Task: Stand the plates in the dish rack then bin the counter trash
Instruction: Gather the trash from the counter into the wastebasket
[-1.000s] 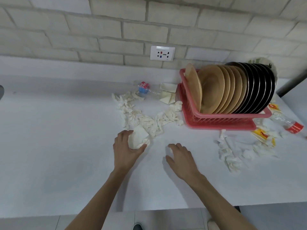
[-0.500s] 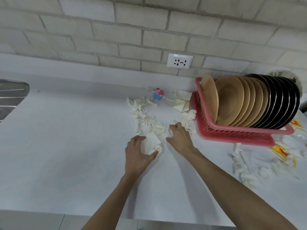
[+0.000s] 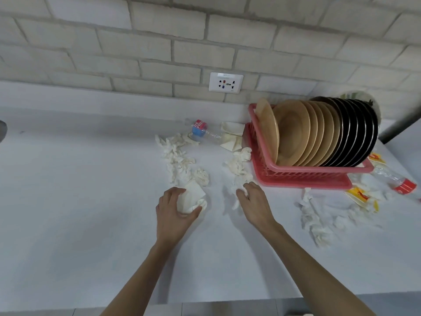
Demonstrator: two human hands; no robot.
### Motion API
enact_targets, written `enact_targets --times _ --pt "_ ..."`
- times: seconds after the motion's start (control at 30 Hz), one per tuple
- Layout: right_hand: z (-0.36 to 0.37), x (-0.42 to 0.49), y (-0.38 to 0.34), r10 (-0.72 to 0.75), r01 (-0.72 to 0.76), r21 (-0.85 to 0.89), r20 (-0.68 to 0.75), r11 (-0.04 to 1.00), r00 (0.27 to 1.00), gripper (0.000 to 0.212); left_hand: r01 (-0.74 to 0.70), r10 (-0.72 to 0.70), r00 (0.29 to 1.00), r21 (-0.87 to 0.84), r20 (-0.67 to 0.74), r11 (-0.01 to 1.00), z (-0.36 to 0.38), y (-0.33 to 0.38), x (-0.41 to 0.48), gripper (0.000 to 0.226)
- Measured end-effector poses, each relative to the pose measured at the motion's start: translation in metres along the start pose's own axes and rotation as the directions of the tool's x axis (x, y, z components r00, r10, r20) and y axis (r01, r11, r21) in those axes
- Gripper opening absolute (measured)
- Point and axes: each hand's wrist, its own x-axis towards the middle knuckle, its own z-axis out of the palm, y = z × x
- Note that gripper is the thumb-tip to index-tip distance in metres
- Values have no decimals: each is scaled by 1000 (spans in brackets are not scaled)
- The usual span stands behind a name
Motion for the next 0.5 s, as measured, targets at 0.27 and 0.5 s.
enact_targets --times 0.27,0.5 --pt "-12 -27 9 160 -153 236 -10 960 987 16 -19 28 995 -108 91 994 1 15 -15 65" --pt "-35 -57 16 133 -138 383 40 913 990 22 -84 119 968 -160 219 983 16 39 -47 56"
